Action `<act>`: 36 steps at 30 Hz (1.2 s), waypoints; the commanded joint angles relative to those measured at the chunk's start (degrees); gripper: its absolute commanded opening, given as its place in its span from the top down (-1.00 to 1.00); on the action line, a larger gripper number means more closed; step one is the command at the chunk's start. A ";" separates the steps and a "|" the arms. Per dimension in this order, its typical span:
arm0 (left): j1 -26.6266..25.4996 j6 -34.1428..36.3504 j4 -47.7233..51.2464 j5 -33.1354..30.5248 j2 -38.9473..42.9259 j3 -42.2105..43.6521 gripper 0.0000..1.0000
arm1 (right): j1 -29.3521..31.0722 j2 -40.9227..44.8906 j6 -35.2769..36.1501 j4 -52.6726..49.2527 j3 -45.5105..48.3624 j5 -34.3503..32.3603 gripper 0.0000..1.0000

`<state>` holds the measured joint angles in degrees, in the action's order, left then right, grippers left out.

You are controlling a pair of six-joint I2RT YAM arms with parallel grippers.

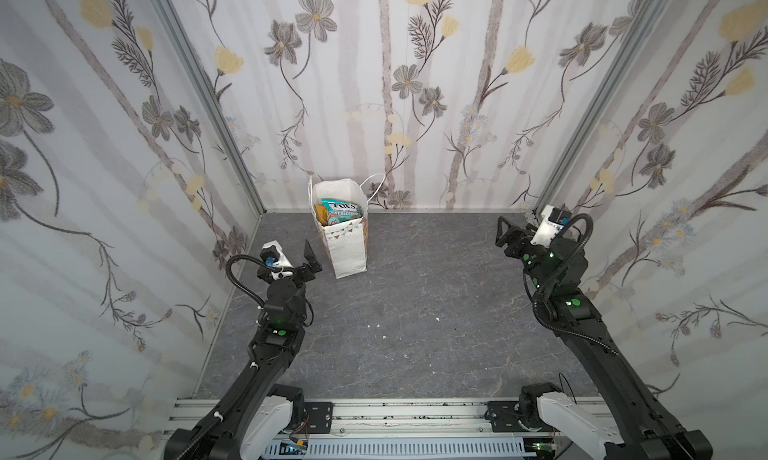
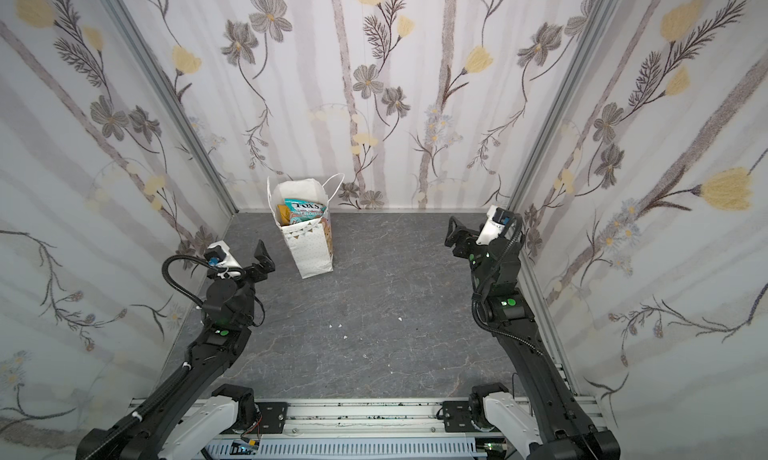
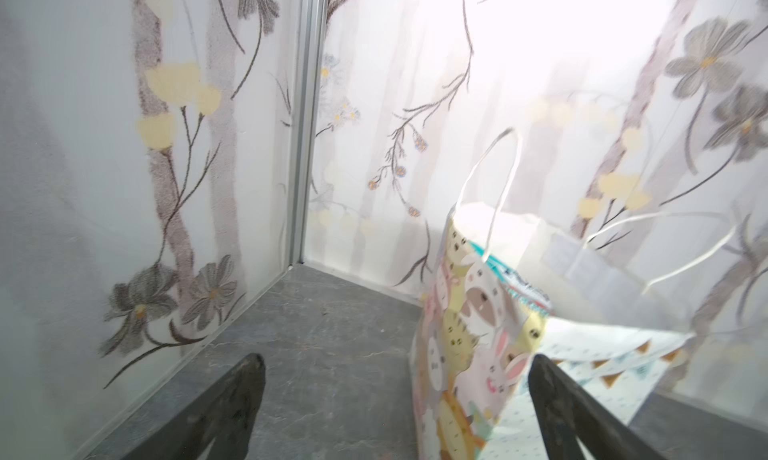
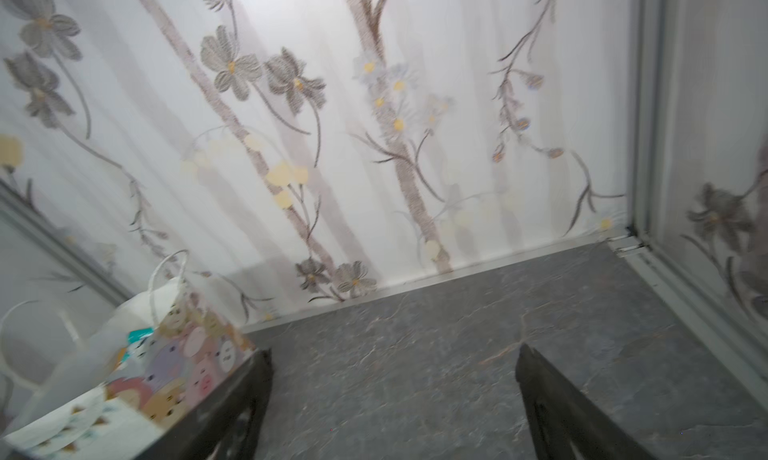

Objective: Take the snacks out of the paper bag

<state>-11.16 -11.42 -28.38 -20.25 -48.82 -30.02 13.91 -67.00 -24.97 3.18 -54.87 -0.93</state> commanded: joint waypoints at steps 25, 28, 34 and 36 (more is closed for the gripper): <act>4.08 -13.83 80.54 18.50 -55.16 -82.85 -0.93 | 26.42 -62.88 -8.59 -24.50 -75.97 4.49 -0.74; 4.55 -13.30 80.05 19.99 -56.19 -81.89 -0.82 | 25.41 -69.64 -9.85 -24.03 -82.87 4.93 -0.64; 6.23 -14.00 76.57 25.09 -55.70 -77.93 -0.57 | 24.41 -74.62 -11.45 -17.93 -84.08 9.17 -0.41; 6.49 -14.22 75.80 26.13 -55.61 -77.14 -0.46 | 24.42 -75.64 -12.14 -16.93 -84.05 9.58 -0.35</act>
<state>-4.91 -25.47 49.58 2.87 -104.81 -107.81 38.17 -141.62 -35.27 -18.65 -138.04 6.24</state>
